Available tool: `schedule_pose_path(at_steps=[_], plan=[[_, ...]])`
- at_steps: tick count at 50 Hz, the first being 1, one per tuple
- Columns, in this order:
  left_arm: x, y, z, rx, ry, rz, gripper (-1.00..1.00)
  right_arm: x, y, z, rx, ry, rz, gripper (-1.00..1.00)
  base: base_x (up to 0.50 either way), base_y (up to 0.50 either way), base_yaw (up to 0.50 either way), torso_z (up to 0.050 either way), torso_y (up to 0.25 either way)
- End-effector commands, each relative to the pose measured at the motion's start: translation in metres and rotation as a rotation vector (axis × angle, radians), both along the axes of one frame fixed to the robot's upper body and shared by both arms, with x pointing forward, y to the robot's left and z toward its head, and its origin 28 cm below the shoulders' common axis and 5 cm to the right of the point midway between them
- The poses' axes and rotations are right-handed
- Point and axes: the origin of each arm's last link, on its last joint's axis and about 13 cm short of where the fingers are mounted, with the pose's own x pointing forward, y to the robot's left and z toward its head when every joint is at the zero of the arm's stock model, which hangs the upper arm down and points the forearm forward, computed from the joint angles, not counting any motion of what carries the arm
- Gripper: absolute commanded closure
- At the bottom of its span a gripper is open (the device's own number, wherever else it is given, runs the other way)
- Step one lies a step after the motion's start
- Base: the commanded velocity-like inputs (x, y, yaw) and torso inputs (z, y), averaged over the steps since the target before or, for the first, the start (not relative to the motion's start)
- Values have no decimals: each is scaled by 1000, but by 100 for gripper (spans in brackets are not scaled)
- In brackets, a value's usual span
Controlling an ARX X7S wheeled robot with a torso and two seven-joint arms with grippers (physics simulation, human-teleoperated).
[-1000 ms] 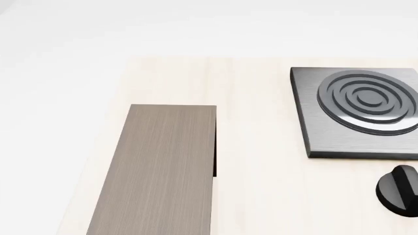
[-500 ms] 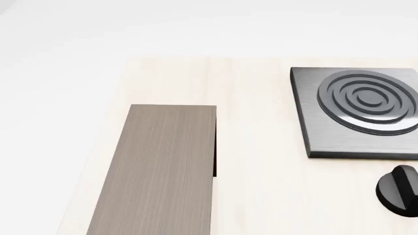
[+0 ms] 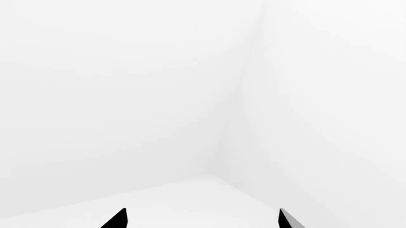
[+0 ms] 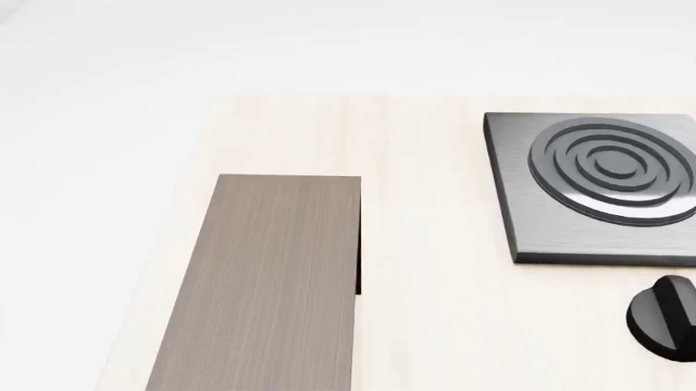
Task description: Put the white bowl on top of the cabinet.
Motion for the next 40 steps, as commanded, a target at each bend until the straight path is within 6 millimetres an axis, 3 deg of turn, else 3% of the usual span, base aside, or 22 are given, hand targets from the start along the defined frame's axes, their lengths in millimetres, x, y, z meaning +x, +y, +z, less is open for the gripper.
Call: schedule_pose_path(at_steps=[1, 5, 6, 20, 30, 40], plan=[[0, 0, 0, 1, 0, 0, -100, -5, 2, -22, 74, 32, -1, -100, 0, 0, 0, -16, 0], [0, 0, 1, 1, 0, 1, -100, -5, 3, -25, 90, 36, 3, -100, 0, 0, 0, 0, 0], [0, 0, 1, 1, 0, 1, -100, -6, 2, -25, 89, 52, -27, 100, 0, 0, 0, 0, 0], [0, 0, 1, 1, -1, 3, -100, -6, 4, -21, 52, 25, 18, 100, 0, 0, 0, -2, 0], [-1, 1, 1, -1, -3, 6, -100, -6, 12, 7, -89, -30, 44, 100, 0, 0, 0, 0, 0], [-2, 1, 2, -3, -5, 7, -100, -1, 24, 48, -224, -104, 89, 100, 0, 0, 0, 0, 0]])
